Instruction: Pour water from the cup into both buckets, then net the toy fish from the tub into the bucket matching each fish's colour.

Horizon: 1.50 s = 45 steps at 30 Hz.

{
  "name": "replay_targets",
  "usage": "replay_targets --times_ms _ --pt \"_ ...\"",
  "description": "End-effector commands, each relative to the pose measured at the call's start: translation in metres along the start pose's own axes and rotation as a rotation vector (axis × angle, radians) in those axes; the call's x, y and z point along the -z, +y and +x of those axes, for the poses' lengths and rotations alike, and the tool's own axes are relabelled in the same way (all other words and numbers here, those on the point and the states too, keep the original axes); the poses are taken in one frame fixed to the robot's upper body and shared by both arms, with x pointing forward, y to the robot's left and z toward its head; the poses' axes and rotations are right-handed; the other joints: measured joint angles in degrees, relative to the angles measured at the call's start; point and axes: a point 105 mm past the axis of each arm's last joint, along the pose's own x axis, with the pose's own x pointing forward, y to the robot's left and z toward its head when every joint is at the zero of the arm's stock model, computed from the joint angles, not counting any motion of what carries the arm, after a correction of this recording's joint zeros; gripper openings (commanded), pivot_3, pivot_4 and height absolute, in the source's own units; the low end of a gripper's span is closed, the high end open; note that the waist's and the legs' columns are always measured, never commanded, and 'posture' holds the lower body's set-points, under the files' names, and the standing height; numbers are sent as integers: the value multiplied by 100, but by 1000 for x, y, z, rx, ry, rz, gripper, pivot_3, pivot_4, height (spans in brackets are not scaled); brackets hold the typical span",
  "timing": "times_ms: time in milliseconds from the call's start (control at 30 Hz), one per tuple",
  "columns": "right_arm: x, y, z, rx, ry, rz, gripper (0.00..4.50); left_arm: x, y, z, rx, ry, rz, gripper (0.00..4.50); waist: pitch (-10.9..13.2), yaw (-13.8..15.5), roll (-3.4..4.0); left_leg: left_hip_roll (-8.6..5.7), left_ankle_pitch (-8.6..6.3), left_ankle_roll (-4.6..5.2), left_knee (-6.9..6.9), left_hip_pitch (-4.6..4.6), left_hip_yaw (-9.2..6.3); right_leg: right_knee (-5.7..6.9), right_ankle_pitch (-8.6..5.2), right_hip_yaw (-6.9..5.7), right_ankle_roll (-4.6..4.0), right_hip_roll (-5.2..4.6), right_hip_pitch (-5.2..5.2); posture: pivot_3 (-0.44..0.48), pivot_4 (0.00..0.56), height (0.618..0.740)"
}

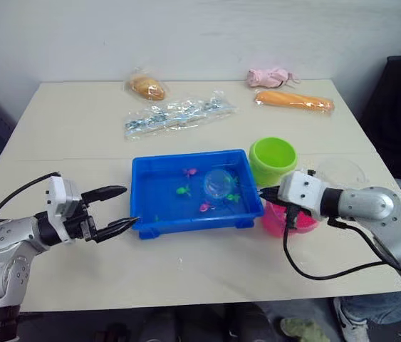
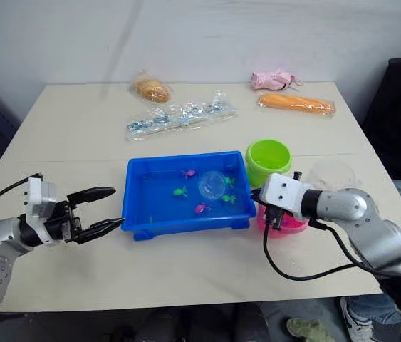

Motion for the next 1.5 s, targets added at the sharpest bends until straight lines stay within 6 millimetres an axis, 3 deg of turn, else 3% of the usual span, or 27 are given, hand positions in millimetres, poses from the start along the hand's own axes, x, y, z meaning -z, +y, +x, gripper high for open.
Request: replay_targets --times_ms 33,200,367,600,867,1133,1333,1500 --pt "-3 -9 5 -7 -12 -74 0 -4 -10 5 26 15 53 4471 0 -1 0 1 0 -1 0 1 0 0 0 -1 0 2 0 0 150 740" --pt "-7 -2 13 -77 -39 -89 0 -1 -13 4 28 28 58 4471 0 -1 0 3 1 -3 0 1 0 1 0 -1 0 5 0 0 150 740" --pt "-23 12 18 -163 -119 12 0 0 -15 4 24 29 61 4471 0 8 0 4 2 -5 2 1 -1 4 0 -1 0 5 0 0 150 740" --pt "-35 12 1 -218 -186 246 0 -2 -13 5 21 28 69 4471 0 19 0 3 2 -4 2 0 -6 3 0 -3 0 3 1 0 150 740" --pt "-27 -2 4 -122 -136 67 0 0 -13 6 20 27 67 4471 0 2 0 3 1 -6 1 2 -2 3 0 -2 0 4 0 0 150 740" --pt "-34 14 27 -215 -142 11 0 13 -6 -30 -42 132 84 4471 1 -39 2 10 0 -9 -1 1 1 2 0 -4 -1 12 -4 0 150 740" --pt "-31 11 42 -208 -57 -54 0 18 -11 -40 -63 154 95 4471 1 -11 3 5 0 -9 1 0 1 3 0 -2 -1 2 -5 0 150 740" --pt "-47 23 55 -271 -93 -37 0 21 -17 -42 -69 160 73 4471 1 -26 3 9 -1 -10 0 -2 0 6 -1 -4 -1 6 -9 0 150 740"
